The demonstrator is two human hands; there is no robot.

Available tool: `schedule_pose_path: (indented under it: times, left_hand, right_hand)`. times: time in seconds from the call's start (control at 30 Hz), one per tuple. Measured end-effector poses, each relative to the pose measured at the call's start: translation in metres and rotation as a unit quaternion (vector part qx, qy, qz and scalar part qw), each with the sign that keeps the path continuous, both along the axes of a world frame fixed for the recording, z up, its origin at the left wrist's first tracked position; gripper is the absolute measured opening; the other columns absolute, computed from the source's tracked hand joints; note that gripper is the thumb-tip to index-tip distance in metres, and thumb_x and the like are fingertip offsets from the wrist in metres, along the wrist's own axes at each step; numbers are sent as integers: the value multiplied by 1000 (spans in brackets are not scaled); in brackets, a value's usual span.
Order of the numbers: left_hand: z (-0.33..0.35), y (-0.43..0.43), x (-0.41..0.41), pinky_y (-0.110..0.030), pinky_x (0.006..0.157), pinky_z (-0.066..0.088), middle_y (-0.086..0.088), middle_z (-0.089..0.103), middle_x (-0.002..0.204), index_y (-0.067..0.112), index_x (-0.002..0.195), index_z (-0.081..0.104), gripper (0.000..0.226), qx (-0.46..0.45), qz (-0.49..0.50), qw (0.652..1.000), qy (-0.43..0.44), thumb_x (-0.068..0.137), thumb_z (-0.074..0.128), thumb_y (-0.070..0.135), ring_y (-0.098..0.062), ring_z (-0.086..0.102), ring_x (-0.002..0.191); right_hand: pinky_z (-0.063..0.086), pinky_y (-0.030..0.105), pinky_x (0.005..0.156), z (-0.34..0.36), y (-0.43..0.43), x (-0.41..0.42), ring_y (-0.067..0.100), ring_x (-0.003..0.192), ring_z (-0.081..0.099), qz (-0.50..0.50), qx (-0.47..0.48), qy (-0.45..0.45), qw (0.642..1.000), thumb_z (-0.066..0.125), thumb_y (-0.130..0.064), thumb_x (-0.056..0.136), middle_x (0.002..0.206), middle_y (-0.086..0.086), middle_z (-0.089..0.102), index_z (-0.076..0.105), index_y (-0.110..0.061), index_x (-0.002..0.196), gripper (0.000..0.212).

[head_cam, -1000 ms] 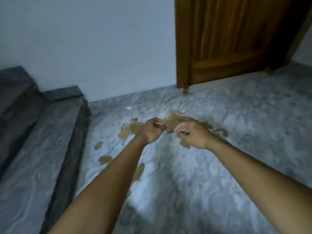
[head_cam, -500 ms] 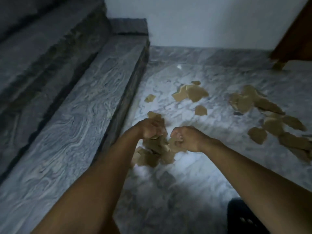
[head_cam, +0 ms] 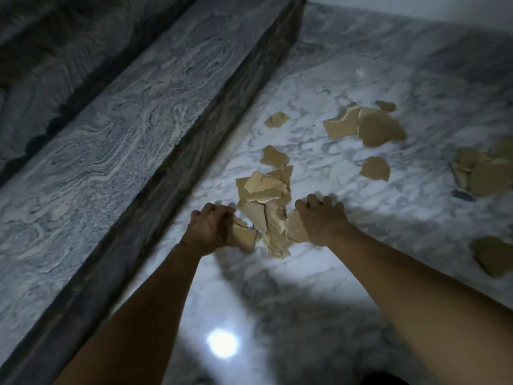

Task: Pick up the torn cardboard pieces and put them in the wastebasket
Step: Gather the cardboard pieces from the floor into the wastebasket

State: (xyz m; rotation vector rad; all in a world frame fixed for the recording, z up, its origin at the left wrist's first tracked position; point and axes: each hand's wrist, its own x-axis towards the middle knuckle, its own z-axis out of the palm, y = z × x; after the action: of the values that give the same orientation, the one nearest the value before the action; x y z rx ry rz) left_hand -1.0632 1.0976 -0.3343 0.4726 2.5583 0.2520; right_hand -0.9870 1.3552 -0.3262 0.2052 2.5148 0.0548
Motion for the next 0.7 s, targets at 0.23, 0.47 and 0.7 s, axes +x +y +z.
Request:
schedule_pose_path:
  times: [0.23, 0.47, 0.7]
  left_hand:
    - [12, 4, 3, -39, 86, 55, -13, 69, 103, 14, 109, 65, 63, 55, 125, 989, -56, 57, 55, 49, -33, 66, 98]
    - [-1, -24, -9, -33, 75, 57, 2, 70, 84, 16, 98, 72, 54, 95, 80, 990, -66, 62, 85, 54, -18, 66, 81]
    - [42, -35, -42, -24, 65, 39, -2, 60, 73, 19, 65, 58, 44, 66, 54, 996, 18, 76, 73, 59, -22, 59, 76]
  right_hand:
    - [34, 59, 108, 1, 13, 1, 36, 135, 39, -39, -3, -58, 998, 83, -36, 73, 145, 8, 37, 29, -23, 145, 91]
    - [53, 43, 93, 0, 14, 8, 29, 116, 59, -73, -37, -21, 996, 92, -47, 54, 128, 5, 59, 49, -18, 133, 94]
    - [56, 40, 88, 26, 17, 22, 27, 98, 64, -175, -93, 6, 980, 93, -50, 51, 115, 7, 64, 54, -12, 122, 89]
